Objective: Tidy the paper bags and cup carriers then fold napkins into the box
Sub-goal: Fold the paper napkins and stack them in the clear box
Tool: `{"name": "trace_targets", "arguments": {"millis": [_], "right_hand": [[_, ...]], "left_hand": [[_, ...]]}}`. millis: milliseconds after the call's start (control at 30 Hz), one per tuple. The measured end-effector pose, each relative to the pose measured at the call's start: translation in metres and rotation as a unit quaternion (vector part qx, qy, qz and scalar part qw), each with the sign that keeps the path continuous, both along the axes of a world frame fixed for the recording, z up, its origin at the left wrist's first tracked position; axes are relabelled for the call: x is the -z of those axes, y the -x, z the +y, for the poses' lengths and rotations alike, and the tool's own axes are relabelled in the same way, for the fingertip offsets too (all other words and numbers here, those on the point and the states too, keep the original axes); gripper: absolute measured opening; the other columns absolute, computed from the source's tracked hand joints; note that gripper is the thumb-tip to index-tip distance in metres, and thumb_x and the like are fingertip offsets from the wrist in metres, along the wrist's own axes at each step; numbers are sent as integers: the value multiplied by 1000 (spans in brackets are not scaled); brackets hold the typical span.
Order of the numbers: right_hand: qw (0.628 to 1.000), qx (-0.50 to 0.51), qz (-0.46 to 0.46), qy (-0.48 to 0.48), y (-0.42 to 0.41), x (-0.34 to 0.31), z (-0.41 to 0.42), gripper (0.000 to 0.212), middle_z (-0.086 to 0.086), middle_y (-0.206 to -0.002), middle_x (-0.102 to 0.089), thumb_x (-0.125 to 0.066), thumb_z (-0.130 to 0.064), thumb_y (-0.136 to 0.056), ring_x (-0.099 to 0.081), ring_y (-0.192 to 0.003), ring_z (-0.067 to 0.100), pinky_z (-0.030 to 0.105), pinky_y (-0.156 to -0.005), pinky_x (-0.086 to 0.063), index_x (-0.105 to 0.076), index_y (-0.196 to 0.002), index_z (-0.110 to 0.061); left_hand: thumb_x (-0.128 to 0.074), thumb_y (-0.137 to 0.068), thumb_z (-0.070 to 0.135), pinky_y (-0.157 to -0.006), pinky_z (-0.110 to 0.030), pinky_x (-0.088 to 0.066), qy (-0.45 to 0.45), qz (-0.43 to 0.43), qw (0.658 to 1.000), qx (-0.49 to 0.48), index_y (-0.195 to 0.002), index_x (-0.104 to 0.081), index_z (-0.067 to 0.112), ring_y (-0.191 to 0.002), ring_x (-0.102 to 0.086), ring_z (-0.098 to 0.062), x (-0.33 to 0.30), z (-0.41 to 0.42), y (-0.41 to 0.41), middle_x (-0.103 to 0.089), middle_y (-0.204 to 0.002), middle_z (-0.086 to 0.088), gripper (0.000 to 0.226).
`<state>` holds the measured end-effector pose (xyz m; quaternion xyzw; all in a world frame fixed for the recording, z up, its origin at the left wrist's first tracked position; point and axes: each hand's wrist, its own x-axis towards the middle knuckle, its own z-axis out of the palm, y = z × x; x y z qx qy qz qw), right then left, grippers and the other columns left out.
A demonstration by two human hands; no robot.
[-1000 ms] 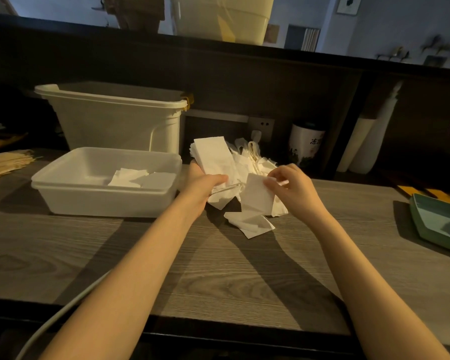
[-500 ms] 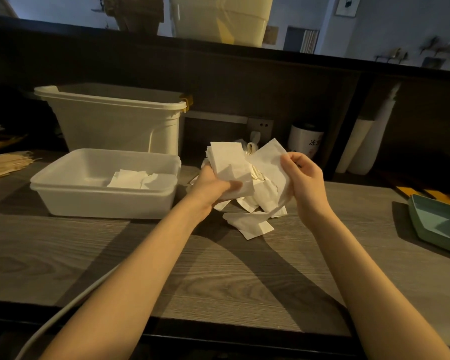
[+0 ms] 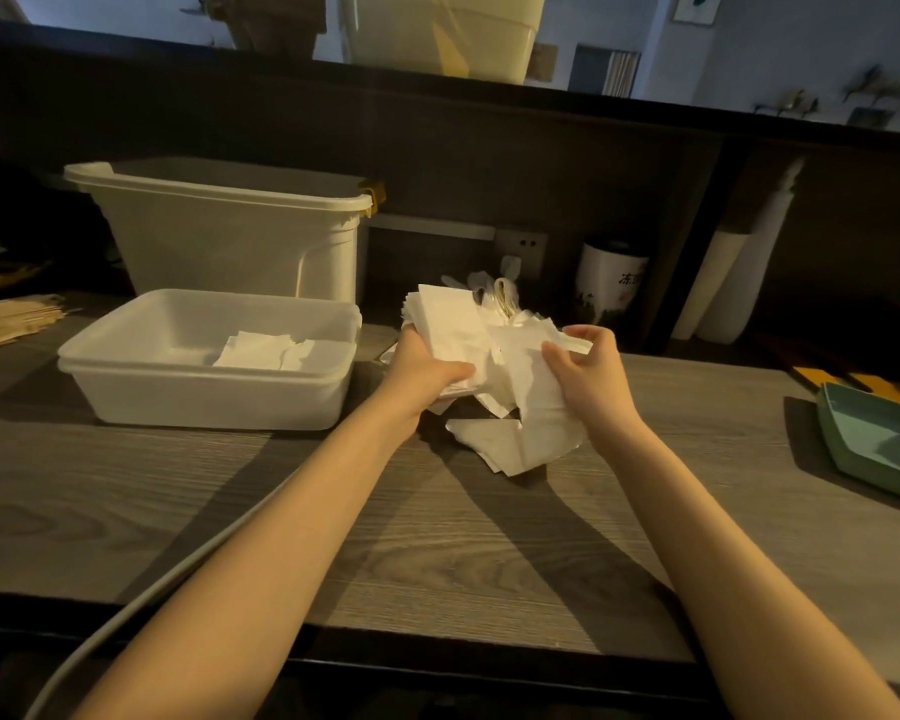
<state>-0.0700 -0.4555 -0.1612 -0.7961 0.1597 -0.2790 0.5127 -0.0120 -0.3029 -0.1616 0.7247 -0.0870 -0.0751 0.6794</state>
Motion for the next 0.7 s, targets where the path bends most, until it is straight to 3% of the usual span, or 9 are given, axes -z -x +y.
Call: {"name": "trace_targets", "arguments": {"millis": [133,333,433,700], "right_hand": [[998,-21,63,-2,-4,4,0,39,4,-122,-52,-49,-33,-97,-53,-99,15,30,-81,-46,-39,-132,-19],[957,-100,101,251,0,2,-9,28,2,-128,-50,-52,-26,-96,-51,-98,10,24,-82,-41,-55,-122,-18],[943,-133,112,285,4,-9,-17,21,-1,-118,-55,-54,-25,-94,-52,-94,10,23,-78,-42,-60,-113,-19],[886,-202,275,314,20,-9,-33,14,-8,-96,-58,-64,-32,-87,-56,-88,7,19,-73,-42,-58,-99,-27]], "left_hand": [[-69,-78,1,-105,-45,-39,-16,-9,999,-30,-137,-31,13,-129,-41,-26,3,4,-3,-44,-139,-8,72],[-69,-78,0,-105,-46,-39,-18,-16,1000,-18,-137,-31,13,-128,-42,-25,4,3,0,-45,-138,-8,72],[-68,-78,-2,-106,-46,-38,-16,-25,1000,-9,-138,-30,14,-129,-40,-25,4,2,2,-44,-139,-8,72],[-67,-80,0,-105,-42,-37,-27,-36,999,9,-137,-31,14,-129,-40,-23,-1,-3,7,-44,-138,-7,69]]}}
